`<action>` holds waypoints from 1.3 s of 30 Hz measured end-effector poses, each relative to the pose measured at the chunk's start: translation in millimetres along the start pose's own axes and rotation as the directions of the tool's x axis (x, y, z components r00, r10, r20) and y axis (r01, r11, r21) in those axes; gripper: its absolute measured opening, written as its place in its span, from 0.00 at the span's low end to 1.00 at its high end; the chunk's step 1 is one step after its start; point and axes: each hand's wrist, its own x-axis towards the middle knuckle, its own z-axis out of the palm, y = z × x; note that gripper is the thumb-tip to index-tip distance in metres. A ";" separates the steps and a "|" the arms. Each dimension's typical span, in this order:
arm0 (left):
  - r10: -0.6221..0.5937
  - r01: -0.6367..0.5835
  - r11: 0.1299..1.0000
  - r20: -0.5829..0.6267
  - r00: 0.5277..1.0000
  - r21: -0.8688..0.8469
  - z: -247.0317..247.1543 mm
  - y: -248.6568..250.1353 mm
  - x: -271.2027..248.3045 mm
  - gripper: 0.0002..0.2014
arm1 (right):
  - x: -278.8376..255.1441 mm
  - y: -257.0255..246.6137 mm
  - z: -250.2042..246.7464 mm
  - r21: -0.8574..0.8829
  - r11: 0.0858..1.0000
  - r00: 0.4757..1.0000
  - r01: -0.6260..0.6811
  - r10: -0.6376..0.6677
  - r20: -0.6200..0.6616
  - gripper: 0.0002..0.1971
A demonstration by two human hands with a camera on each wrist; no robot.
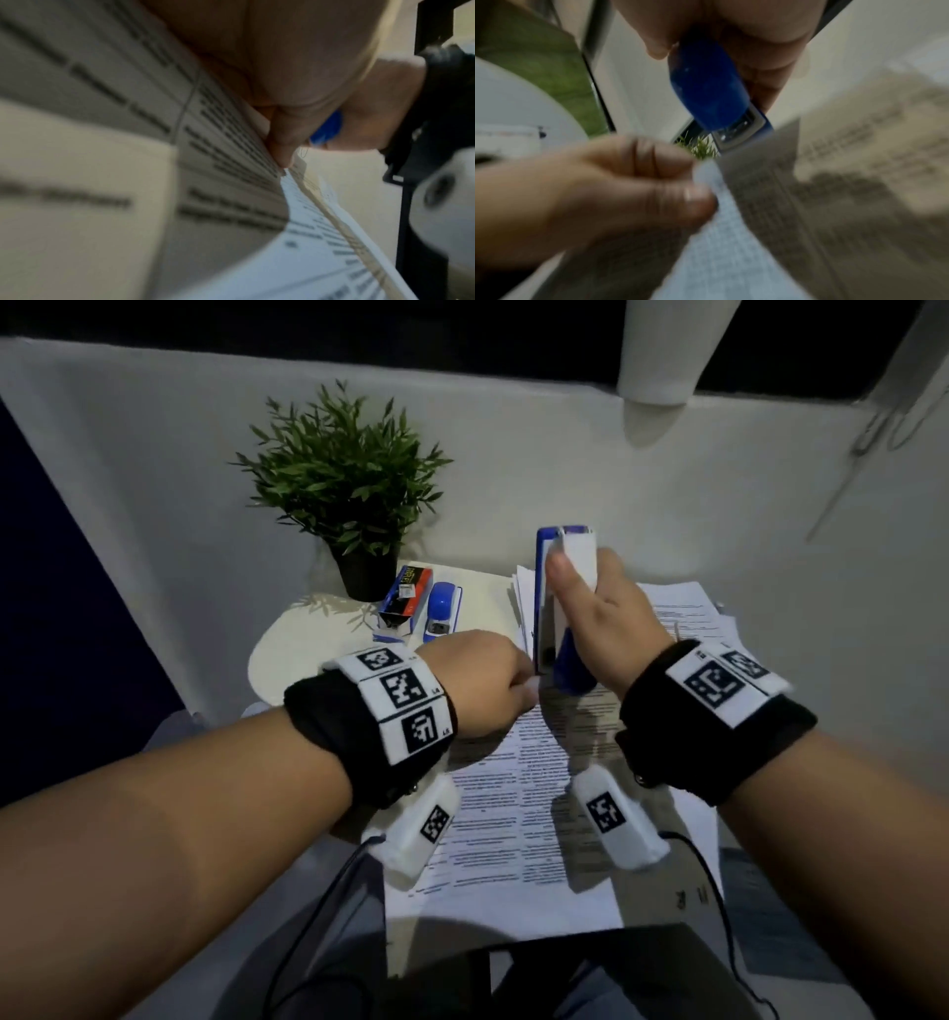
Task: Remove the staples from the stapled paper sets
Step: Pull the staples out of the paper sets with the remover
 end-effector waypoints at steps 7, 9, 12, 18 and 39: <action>-0.009 0.015 0.992 0.044 0.999 -0.123 -10.9 -13.1 -7.5 0.16 | -8.2 19.6 -1.8 -0.100 0.995 1.000 0.005 -0.005 0.001 0.20; -0.026 0.038 0.980 0.062 0.998 -0.197 -9.2 -18.8 -9.6 0.18 | -6.5 20.8 -5.6 -0.101 0.995 0.999 0.011 -0.014 -0.032 0.21; -0.014 0.028 0.970 0.058 0.998 -0.242 -8.6 -22.0 -12.1 0.18 | -5.5 17.2 -7.9 -0.084 0.996 0.997 0.019 -0.025 -0.073 0.24; -0.001 -0.001 0.998 -0.032 0.999 -0.066 -17.6 -9.8 -14.9 0.12 | -10.8 10.0 1.2 -0.100 0.989 0.991 0.108 -0.116 -0.073 0.24; -0.239 0.239 0.971 0.014 0.971 0.020 5.6 -42.9 21.2 0.02 | -8.9 24.1 -35.7 -0.307 0.933 0.968 -0.185 0.227 0.106 0.24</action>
